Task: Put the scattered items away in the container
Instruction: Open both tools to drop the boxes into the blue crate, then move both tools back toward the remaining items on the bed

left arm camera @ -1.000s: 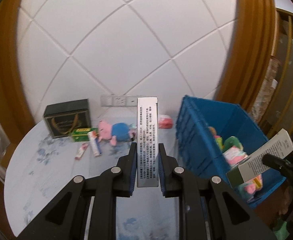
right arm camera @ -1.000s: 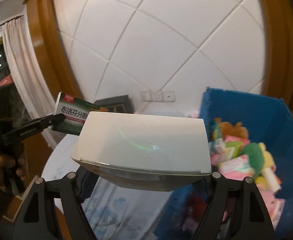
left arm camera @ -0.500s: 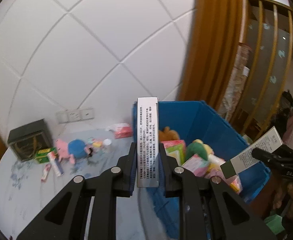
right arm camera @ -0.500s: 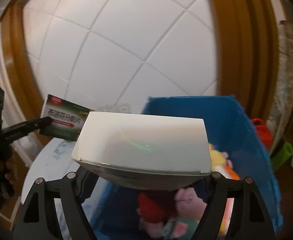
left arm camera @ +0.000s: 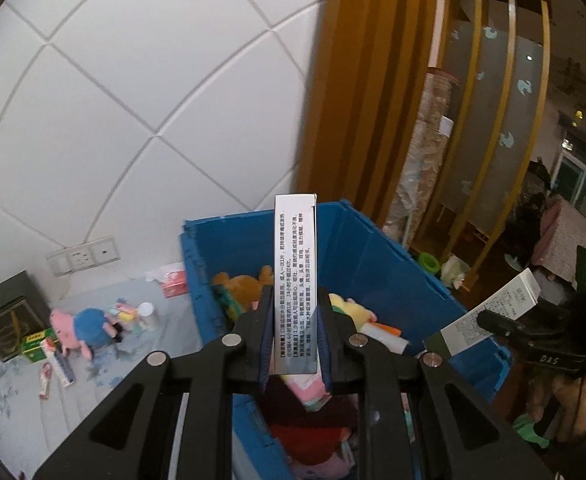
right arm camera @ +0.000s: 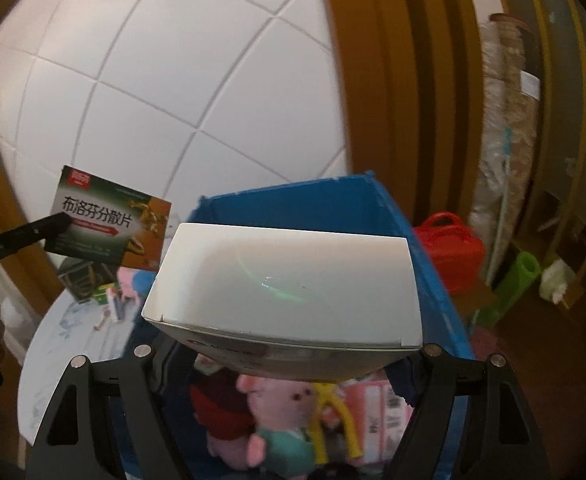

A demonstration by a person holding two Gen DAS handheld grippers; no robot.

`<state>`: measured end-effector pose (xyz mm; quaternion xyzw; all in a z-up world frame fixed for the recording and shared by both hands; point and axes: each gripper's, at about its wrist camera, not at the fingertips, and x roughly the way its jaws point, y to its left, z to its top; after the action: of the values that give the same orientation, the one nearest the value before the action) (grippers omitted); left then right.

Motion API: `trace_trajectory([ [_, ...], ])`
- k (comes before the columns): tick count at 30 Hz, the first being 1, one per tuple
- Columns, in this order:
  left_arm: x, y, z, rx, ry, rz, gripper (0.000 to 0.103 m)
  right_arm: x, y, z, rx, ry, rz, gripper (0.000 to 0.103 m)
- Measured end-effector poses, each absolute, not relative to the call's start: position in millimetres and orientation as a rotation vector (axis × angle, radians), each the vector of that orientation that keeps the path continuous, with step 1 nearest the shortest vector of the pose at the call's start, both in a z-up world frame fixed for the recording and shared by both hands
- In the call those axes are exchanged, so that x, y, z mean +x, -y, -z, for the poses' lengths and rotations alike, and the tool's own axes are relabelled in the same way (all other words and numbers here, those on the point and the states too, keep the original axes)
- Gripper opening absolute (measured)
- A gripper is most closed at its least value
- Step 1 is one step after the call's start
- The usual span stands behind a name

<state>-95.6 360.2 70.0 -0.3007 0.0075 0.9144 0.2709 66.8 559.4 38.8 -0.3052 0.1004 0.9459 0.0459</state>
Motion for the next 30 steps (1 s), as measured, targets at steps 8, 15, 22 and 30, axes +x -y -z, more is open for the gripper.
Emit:
trace_trajectory([
  [8,-114,-395,-75,-0.795,-0.048,-2.421,0.018,66,-581,-26,-0.982,-0.301,-2.835,0.079],
  [15,-131,-411,-83,-0.789,-0.068,-2.501,0.061,56,-584,-22,-1.001,-0.237,-2.799,0.102],
  [22,-135,-387,-64,-0.865,-0.031,-2.485,0.088,48,-575,-15,-1.049,-0.247,-2.819,0.103],
  [30,-123,-337,-50,-0.914,0.010,-2.541,0.088,35,-546,-19,-1.057,-0.232,-2.900,0.103],
])
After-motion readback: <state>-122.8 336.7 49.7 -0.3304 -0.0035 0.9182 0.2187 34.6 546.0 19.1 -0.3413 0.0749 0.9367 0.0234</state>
